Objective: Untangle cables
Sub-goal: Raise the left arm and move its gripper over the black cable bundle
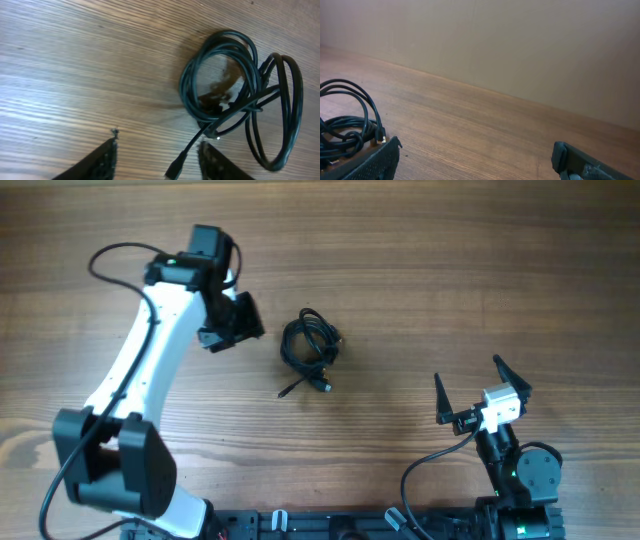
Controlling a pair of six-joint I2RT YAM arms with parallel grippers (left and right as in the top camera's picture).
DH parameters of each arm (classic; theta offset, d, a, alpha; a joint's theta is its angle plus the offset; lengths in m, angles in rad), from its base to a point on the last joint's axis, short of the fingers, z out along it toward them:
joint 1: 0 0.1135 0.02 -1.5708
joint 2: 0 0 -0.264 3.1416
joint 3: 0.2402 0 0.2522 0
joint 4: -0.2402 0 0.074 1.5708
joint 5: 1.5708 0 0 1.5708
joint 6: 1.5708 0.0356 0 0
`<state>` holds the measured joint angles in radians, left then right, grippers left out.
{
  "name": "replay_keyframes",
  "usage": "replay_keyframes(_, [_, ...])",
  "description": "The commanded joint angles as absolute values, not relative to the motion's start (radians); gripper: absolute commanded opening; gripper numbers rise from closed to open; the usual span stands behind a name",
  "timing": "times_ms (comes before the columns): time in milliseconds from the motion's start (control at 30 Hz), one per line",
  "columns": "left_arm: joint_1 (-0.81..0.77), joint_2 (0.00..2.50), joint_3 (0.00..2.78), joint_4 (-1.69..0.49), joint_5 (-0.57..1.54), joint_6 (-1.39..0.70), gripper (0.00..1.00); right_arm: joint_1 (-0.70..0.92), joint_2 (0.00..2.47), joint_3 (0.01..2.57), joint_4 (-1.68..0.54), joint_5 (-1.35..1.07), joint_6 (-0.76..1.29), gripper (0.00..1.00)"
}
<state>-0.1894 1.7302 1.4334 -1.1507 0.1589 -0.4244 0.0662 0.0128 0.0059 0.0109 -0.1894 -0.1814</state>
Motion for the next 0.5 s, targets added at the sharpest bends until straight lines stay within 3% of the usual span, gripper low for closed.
replay_keyframes(0, [-0.255, 1.768, 1.438, -1.101, 0.171, -0.464, 0.59, 0.071, 0.005, 0.005, 0.013, -0.176, -0.184, 1.0])
replay_keyframes(100, [-0.284, 1.769, 1.438, -1.027, 0.171, -0.491, 0.73, 0.071, 0.005, 0.005, 0.013, -0.176, -0.183, 1.0])
replay_keyframes(133, [-0.292, 1.769, 1.438, -1.002, 0.171, -0.511, 0.84, 0.071, 0.005, 0.005, 0.013, -0.176, -0.183, 1.0])
replay_keyframes(467, [-0.406, 1.782, 1.438, -0.942, 0.17, -0.592, 0.91, 0.071, 0.005, 0.005, 0.013, -0.176, -0.183, 1.0])
